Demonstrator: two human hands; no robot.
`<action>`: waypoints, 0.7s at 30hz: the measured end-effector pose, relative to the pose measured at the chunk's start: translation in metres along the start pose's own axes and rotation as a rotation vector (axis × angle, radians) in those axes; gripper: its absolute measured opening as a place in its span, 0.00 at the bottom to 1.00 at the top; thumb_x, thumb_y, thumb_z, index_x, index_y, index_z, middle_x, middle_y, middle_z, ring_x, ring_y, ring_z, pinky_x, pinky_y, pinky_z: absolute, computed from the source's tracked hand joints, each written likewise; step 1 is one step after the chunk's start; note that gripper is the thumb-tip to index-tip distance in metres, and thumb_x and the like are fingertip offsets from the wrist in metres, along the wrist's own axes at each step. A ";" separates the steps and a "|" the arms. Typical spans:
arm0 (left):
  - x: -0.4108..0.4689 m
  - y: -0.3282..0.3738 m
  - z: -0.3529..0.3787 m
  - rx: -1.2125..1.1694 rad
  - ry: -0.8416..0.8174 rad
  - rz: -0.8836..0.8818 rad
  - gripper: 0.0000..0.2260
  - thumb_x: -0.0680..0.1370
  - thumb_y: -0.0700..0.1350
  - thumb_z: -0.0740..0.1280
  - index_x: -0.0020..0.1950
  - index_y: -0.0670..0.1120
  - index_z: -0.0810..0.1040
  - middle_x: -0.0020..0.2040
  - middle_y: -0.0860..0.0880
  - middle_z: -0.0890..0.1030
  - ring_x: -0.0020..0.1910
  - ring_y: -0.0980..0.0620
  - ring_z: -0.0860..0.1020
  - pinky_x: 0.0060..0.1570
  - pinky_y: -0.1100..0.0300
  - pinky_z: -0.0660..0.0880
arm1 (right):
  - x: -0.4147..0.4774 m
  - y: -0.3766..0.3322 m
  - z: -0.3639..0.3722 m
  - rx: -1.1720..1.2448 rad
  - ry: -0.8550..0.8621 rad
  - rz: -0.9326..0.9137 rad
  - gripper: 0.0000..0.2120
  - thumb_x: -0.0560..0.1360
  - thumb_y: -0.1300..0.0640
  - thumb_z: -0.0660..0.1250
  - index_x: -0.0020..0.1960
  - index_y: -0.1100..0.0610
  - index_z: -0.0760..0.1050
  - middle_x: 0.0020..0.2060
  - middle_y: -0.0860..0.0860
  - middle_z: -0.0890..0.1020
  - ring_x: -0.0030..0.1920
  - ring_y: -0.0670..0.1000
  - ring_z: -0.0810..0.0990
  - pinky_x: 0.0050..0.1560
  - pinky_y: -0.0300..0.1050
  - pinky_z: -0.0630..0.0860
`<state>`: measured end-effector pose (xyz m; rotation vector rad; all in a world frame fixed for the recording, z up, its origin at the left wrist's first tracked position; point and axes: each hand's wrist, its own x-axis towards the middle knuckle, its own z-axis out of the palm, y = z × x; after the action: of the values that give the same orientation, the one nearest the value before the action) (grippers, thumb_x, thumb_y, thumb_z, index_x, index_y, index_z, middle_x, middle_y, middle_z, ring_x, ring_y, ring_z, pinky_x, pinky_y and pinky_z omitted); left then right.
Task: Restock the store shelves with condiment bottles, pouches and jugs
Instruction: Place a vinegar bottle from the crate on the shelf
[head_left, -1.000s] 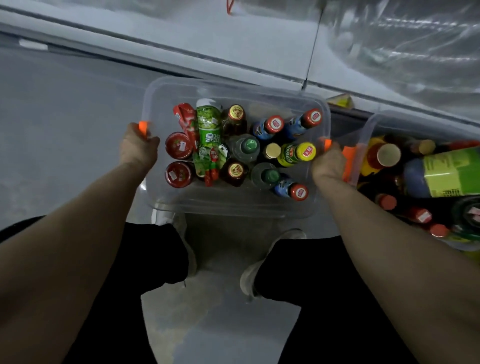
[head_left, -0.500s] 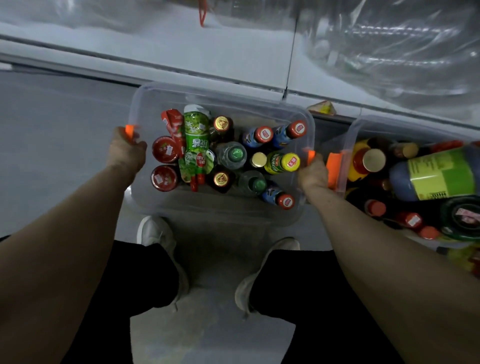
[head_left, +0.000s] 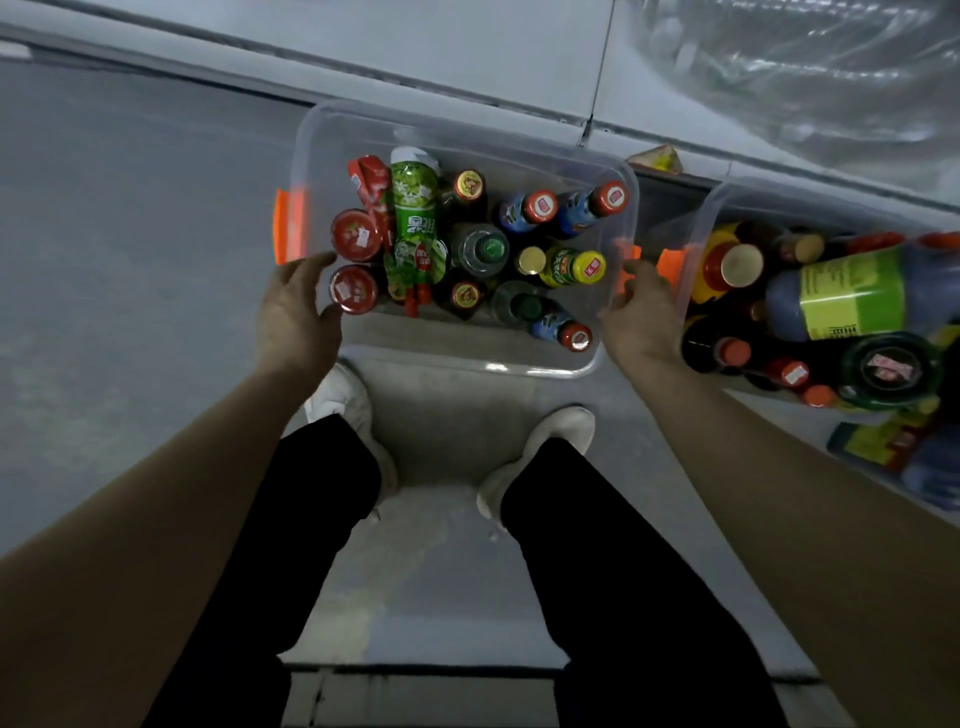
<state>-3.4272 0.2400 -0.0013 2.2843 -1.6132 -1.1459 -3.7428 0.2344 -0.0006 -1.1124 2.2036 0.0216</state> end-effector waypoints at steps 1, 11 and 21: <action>-0.003 0.002 0.001 -0.018 -0.020 -0.002 0.24 0.76 0.32 0.67 0.72 0.42 0.72 0.68 0.38 0.73 0.65 0.37 0.74 0.66 0.47 0.70 | -0.008 -0.005 -0.002 0.007 0.042 -0.052 0.22 0.79 0.67 0.62 0.73 0.61 0.70 0.65 0.62 0.75 0.65 0.62 0.74 0.59 0.46 0.67; 0.039 0.022 0.041 0.065 -0.164 -0.152 0.18 0.80 0.48 0.66 0.67 0.42 0.74 0.61 0.40 0.79 0.59 0.39 0.77 0.56 0.49 0.74 | -0.035 -0.069 0.046 0.210 0.107 -0.383 0.14 0.80 0.69 0.61 0.63 0.62 0.78 0.57 0.59 0.81 0.57 0.55 0.79 0.51 0.34 0.70; 0.020 0.044 0.073 0.052 -0.074 -0.044 0.20 0.76 0.41 0.70 0.67 0.41 0.73 0.64 0.39 0.73 0.60 0.39 0.74 0.58 0.50 0.72 | -0.028 -0.059 0.064 0.022 -0.098 -0.382 0.18 0.77 0.70 0.63 0.66 0.61 0.74 0.61 0.56 0.81 0.61 0.56 0.79 0.60 0.51 0.75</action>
<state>-3.5037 0.2275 -0.0412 2.3472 -1.6452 -1.2265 -3.6530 0.2356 -0.0192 -1.4697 1.8706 -0.1109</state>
